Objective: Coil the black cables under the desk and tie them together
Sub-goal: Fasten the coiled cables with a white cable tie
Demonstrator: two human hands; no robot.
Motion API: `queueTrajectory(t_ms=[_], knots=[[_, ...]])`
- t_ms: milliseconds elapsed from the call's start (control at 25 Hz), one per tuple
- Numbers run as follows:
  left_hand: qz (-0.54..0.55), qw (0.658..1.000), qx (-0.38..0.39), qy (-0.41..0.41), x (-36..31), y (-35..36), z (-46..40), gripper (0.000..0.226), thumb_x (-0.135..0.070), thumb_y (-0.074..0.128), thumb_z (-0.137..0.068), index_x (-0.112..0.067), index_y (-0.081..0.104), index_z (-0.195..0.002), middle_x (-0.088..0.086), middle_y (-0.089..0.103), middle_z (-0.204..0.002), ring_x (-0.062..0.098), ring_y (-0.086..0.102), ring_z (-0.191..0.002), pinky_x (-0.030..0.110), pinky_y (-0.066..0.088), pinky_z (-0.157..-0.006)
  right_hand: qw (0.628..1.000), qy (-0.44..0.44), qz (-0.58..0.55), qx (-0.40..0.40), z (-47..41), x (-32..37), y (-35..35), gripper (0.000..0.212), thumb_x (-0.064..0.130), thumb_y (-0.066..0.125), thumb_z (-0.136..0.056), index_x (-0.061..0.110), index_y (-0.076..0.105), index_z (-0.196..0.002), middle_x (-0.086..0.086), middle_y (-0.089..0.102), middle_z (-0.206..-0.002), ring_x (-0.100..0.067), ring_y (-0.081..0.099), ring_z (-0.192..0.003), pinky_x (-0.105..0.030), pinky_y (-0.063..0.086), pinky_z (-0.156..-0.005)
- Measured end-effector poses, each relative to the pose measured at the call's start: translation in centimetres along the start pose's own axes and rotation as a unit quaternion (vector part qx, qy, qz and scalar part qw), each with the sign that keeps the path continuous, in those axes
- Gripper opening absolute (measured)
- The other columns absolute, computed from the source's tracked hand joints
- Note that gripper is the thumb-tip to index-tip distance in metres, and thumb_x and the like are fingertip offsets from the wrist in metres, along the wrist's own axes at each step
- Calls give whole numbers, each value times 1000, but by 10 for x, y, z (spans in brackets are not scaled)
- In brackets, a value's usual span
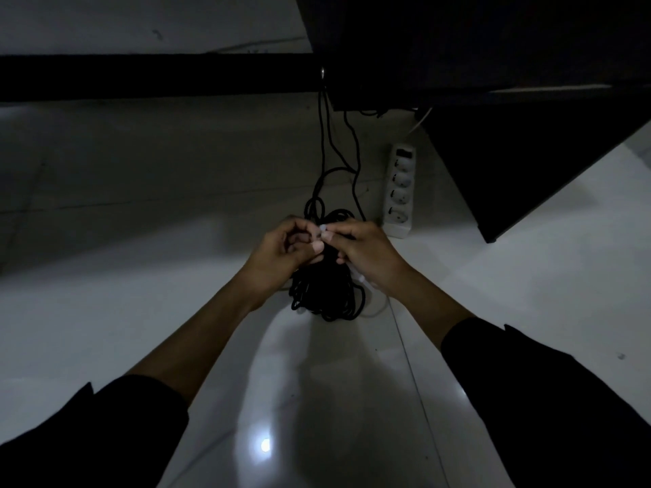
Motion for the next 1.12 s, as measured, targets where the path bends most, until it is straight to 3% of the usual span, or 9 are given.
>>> queueTrajectory(t_ms=[240, 400, 480, 640, 800, 960, 1120], knots=[[31, 999, -2, -39, 0, 4, -2, 12, -1, 53, -94, -3, 60, -104, 5, 64, -101, 7, 65, -93, 15, 53, -82, 997, -34, -62, 16, 9, 3, -5, 23, 9, 53, -97, 13, 67, -115, -14, 64, -115, -11, 60, -90, -18, 48, -68], [35, 998, 27, -42, -1, 8, -5, 15, -7, 51, -96, -1, 62, -105, 4, 63, -114, 13, 63, -108, 17, 53, -84, 996, -47, -58, 42, 16, 4, -7, 29, 7, 48, -99, 4, 62, -124, -19, 60, -118, -12, 59, -96, -13, 47, -69], [46, 996, 36, -60, 1, 10, -6, 17, -9, 49, -98, -3, 63, -105, 4, 64, -114, 12, 62, -108, 17, 53, -85, 995, -36, -82, 49, 18, 3, -9, 28, 8, 48, -99, 9, 62, -123, -12, 60, -112, -11, 58, -97, -14, 46, -71], [93, 988, 39, -115, 2, 14, -9, 23, -3, 43, -98, -6, 61, -85, 7, 63, -119, 17, 59, -114, 20, 55, -85, 989, -26, -135, 62, 23, 4, -9, 23, 12, 50, -98, 24, 67, -107, 5, 57, -95, -2, 58, -88, -19, 47, -76], [87, 986, 44, -133, 1, 15, -12, 22, -3, 42, -98, -3, 60, -84, 6, 59, -130, 16, 59, -116, 19, 55, -85, 982, -8, -183, 37, 23, -1, -14, 23, 10, 46, -99, 11, 65, -113, -5, 54, -92, -7, 53, -77, -22, 45, -75], [70, 988, 59, -126, 3, 13, -13, 27, -11, 48, -98, 9, 59, -114, 10, 60, -130, 17, 57, -121, 21, 52, -92, 978, 0, -205, 42, 24, -4, -16, 34, 11, 44, -99, -1, 57, -128, -2, 55, -87, -10, 49, -76, -22, 44, -74], [68, 989, 59, -118, 1, 14, -11, 17, -14, 49, -98, -3, 62, -101, 6, 62, -119, 15, 58, -117, 20, 53, -91, 973, -4, -228, 40, 24, -4, -17, 30, 10, 43, -99, 0, 59, -122, -3, 54, -84, -10, 49, -74, -24, 44, -73]])
Point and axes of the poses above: each hand's wrist, its own z-axis away from the middle knuckle, its own y-axis out of the palm, x = y × z, the point moved 8 cm from there along -z, towards the middle knuckle
